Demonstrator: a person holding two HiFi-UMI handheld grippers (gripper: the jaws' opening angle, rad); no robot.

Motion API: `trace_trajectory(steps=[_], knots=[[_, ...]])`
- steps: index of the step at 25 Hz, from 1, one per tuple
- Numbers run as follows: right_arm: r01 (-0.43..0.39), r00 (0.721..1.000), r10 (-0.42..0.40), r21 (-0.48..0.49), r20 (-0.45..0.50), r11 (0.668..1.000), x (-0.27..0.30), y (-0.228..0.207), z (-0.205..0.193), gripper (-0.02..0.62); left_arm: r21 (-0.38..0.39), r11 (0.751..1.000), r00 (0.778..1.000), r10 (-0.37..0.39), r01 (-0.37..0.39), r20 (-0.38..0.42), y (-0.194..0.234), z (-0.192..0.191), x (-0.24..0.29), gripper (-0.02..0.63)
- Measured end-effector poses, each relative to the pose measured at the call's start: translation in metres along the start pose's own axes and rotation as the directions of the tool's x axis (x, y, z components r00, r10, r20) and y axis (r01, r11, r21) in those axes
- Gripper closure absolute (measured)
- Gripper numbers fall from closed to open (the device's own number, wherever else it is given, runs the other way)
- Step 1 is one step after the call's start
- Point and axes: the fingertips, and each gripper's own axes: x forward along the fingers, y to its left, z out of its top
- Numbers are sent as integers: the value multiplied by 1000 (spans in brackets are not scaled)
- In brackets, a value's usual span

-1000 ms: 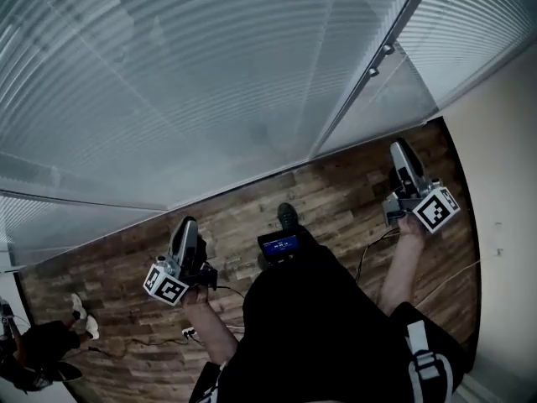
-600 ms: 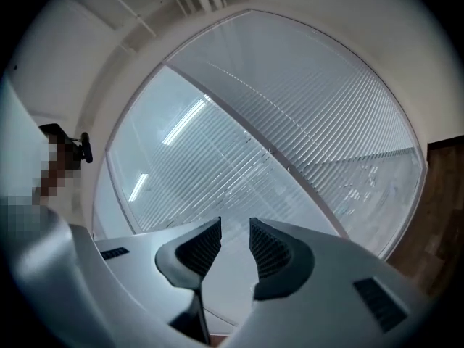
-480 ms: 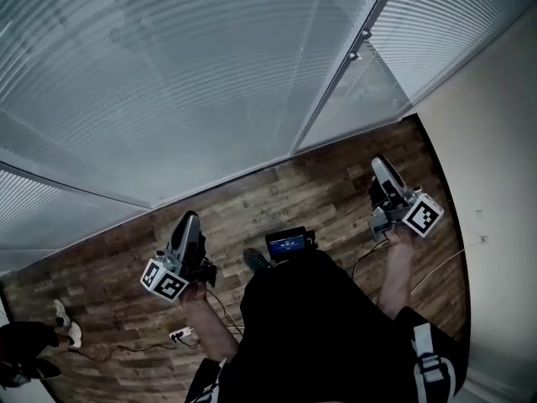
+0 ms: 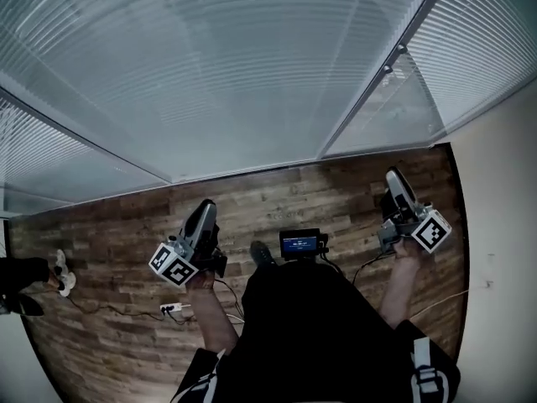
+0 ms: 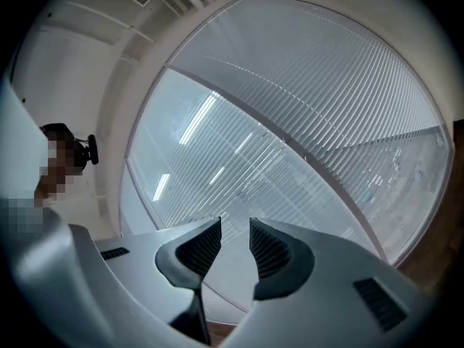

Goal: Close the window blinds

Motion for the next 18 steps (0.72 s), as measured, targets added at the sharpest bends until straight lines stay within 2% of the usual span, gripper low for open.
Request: trace_trajectory(steps=[9,15,18], knots=[[-50,998,52,51,-45,997,-21,-35,7,469,32,999,999,39,-39,13,-46,-14,19,550],[-84,990,94,95,-109,992,-39,-55,-3,469,60,993,995,104,-104,3,-89,-37,10,549],[-91,985,107,116,-136,989,-37,-67,-11,468,68,988,990,141,-140,-6,-96,-46,4,549]])
